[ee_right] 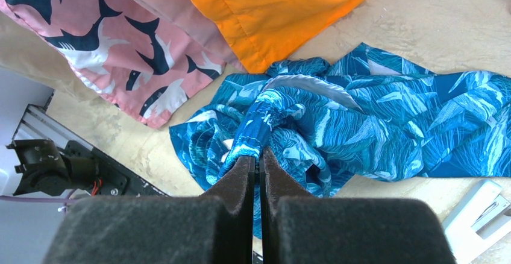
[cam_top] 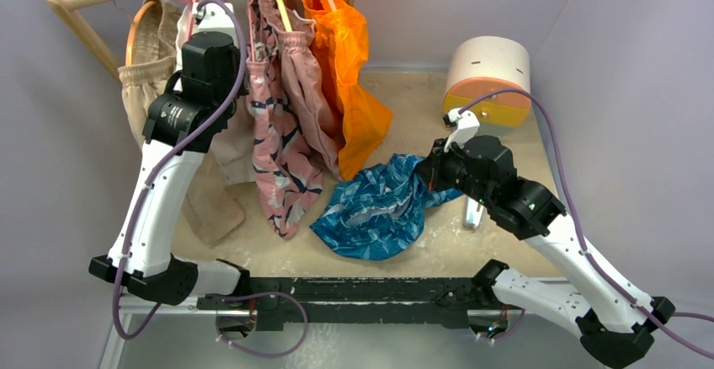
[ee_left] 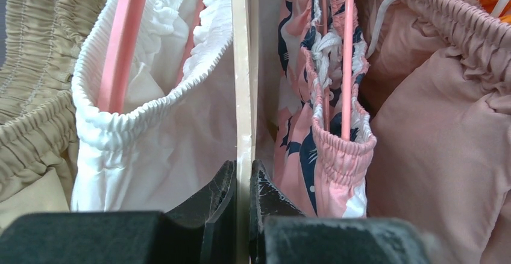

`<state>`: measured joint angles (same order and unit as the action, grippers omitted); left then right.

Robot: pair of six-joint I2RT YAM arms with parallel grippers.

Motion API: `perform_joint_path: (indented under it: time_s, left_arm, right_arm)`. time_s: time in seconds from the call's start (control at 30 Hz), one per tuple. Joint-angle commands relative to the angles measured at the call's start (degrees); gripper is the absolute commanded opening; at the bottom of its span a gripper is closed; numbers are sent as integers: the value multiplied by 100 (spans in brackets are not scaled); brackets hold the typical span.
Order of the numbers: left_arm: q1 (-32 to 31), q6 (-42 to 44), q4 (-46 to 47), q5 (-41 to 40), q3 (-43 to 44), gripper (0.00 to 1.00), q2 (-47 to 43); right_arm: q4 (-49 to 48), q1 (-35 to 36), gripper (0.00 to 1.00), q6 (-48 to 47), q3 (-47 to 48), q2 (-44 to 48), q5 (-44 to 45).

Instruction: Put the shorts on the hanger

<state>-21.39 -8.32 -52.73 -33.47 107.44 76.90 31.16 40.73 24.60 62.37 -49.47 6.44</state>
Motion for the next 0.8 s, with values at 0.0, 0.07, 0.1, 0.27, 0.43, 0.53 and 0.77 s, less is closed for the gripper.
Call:
perform_joint_path:
  time_s: [0.0, 0.07, 0.1, 0.27, 0.43, 0.53, 0.77]
  left_arm:
    - [38, 110, 565, -25, 258, 0, -275]
    - [38, 152, 646, 5, 220, 0, -395]
    - [36, 165, 692, 45, 191, 0, -448]
    - [32, 298, 883, 340, 34, 0, -673]
    - [33, 253, 1038, 396, -216, 0, -1014]
    - [34, 130, 1092, 525, -358, 0, -1255]
    - [38, -65, 1029, 890, -645, 0, -1737]
  right_arm:
    - [-154, -30, 0, -61, 195, 37, 52]
    - [-151, -27, 0, -60, 213, 35, 104]
    - [-162, -30, 0, -56, 221, 39, 136]
    - [-188, -30, 0, -50, 151, 150, 165]
    - [-141, -25, 0, -43, 167, 145, 173]
    - [-106, -30, 0, -41, 201, 141, 178]
    - [16, -29, 0, -35, 328, 91, 247]
